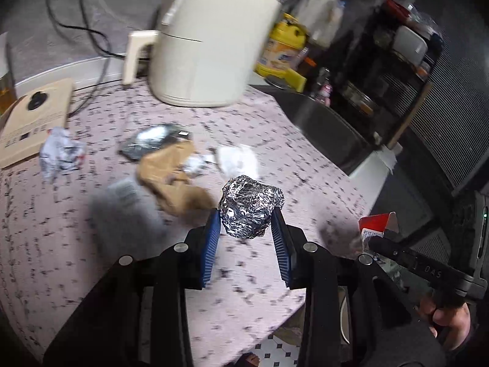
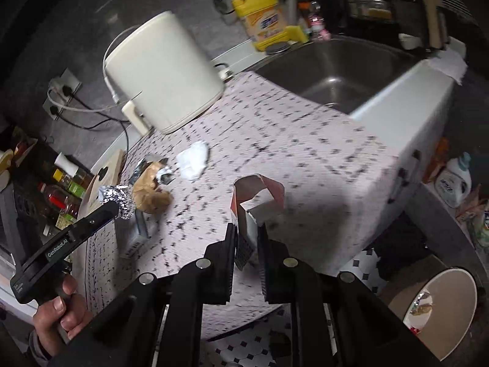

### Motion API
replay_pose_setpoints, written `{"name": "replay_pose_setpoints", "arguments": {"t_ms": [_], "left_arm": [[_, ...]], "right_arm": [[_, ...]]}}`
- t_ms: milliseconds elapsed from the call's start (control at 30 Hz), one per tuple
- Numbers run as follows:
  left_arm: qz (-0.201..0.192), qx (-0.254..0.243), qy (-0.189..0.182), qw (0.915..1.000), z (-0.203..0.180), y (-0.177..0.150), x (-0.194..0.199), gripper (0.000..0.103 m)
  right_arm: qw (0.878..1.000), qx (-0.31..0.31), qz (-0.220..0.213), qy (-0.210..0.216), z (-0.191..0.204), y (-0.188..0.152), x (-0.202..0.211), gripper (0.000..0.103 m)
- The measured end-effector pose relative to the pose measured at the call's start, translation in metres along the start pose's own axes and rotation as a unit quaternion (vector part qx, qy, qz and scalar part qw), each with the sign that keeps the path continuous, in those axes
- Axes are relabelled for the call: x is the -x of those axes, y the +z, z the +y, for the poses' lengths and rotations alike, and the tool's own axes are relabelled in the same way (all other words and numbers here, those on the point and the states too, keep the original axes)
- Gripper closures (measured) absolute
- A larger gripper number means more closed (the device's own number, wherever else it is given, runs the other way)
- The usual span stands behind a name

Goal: Collect trash
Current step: 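Grasp the red-and-white carton piece with the right tool, then carry both items to the bin while the right tool drops the carton in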

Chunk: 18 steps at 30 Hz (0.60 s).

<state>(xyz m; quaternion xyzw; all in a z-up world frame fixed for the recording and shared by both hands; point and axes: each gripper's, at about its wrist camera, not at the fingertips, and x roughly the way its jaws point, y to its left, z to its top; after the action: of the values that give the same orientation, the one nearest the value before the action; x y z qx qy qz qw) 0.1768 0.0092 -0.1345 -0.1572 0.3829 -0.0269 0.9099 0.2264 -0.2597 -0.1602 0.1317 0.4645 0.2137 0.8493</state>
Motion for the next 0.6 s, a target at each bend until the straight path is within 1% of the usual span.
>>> {"name": "replay_pose_setpoints", "arguments": {"t_ms": [233, 400, 600], "left_arm": [[0.028, -0.047, -0.051, 0.9972, -0.073, -0.014, -0.030, 0.069], [0.051, -0.085, -0.083, 0.9916, -0.126, -0.029, -0.048, 0.069], [0.074, -0.117, -0.112, 0.9839, -0.176, -0.044, -0.065, 0.069]], "right_arm": [[0.997, -0.052, -0.031, -0.038, -0.070, -0.016, 0.057, 0.089], [0.993, -0.083, -0.047, -0.072, -0.115, -0.033, 0.091, 0.089], [0.985, -0.127, -0.058, -0.100, -0.163, -0.059, 0.122, 0.089]]}}
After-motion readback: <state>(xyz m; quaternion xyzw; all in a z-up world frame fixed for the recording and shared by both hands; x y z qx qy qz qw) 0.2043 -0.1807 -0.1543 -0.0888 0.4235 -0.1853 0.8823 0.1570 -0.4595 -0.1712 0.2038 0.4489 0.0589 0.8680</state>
